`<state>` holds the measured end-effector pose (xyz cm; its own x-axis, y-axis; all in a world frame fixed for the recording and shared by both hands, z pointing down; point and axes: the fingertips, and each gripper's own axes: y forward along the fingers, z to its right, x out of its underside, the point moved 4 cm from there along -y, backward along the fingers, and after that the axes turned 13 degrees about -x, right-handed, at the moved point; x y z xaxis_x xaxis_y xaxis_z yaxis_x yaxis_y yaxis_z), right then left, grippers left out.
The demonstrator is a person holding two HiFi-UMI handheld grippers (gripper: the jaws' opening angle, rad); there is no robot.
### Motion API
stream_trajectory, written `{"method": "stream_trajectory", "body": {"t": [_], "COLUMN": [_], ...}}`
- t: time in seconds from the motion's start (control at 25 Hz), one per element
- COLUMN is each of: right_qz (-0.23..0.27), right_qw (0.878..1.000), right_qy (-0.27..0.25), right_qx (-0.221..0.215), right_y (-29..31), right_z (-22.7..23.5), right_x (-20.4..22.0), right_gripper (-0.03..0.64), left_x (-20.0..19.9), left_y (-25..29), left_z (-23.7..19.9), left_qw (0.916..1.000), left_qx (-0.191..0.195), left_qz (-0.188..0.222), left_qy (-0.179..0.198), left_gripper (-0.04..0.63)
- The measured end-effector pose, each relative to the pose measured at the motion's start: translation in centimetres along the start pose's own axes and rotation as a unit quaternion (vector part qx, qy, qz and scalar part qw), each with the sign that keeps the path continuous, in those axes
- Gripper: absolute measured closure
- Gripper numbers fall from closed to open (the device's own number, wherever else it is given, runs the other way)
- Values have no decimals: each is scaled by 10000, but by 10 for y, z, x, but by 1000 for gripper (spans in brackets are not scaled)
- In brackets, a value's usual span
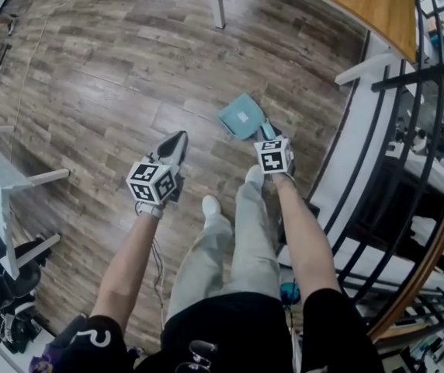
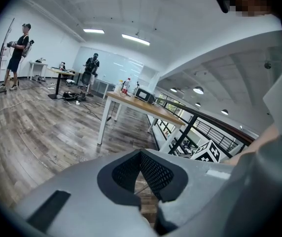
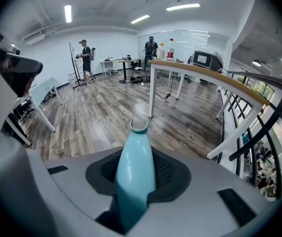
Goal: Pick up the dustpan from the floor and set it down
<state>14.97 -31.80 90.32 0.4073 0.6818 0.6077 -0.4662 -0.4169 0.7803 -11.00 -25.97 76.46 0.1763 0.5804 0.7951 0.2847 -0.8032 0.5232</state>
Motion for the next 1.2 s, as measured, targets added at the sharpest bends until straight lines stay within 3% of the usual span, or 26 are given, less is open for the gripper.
{"method": "stream_trajectory", "body": {"t": [0.36, 0.84, 1.2], "right_qz": [-144, 137, 642], "right_qw": [9995, 9991, 9973], "right_qy": [292, 389, 364], "right_qx": [-40, -68, 38], "right_y": [-6, -40, -112], "right_z": [3, -7, -19], "right_x": [18, -4, -51], "right_gripper": [456, 431, 438], "left_x": [7, -6, -44], "left_y": [1, -13, -61], "left_z": [12, 27, 40], "left_qw": [9997, 9990, 9987], "left_qx": [196, 346, 425], "left_qz": [-161, -225, -10], "left_qy": [7, 182, 278], "left_gripper": [597, 597, 597]}}
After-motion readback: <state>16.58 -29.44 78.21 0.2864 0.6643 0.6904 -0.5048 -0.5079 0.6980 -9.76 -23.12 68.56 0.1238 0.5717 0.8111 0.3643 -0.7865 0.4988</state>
